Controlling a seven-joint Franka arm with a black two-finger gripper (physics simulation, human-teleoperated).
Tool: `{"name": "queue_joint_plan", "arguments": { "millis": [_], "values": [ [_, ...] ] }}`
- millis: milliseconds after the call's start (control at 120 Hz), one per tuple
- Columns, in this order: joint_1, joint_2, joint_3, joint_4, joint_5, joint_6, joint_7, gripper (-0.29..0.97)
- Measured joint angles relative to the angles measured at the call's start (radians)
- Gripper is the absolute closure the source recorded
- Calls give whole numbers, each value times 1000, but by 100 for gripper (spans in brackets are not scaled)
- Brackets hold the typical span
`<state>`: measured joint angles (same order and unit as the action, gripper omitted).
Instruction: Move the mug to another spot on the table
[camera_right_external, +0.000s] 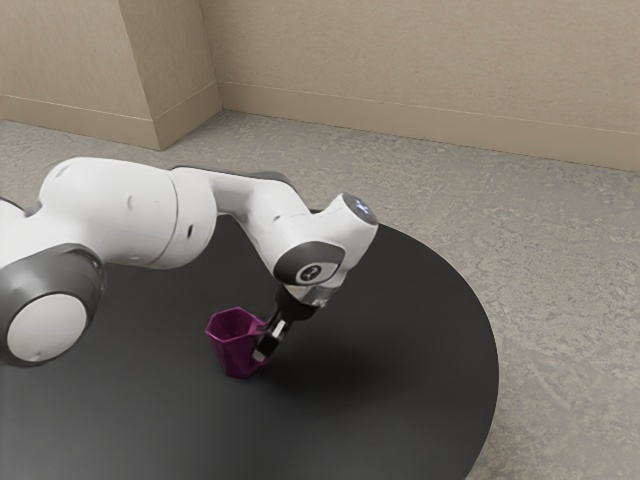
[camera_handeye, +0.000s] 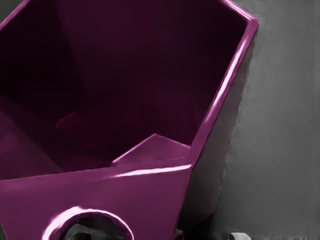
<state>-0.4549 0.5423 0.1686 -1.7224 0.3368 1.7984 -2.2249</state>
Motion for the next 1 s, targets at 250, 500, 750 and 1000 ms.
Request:
{"name": "queue_joint_plan", "arguments": {
  "millis": [250, 500, 750, 1000],
  "values": [
    [20, -17, 7, 0, -103, 167, -6, 13],
    [44, -147, 9, -17, -239, 294, 120, 5],
    [89, -357, 41, -23, -266, 220, 636, 3],
    [223, -560, 6, 22, -290, 37, 1140, 2]
  ]
}}
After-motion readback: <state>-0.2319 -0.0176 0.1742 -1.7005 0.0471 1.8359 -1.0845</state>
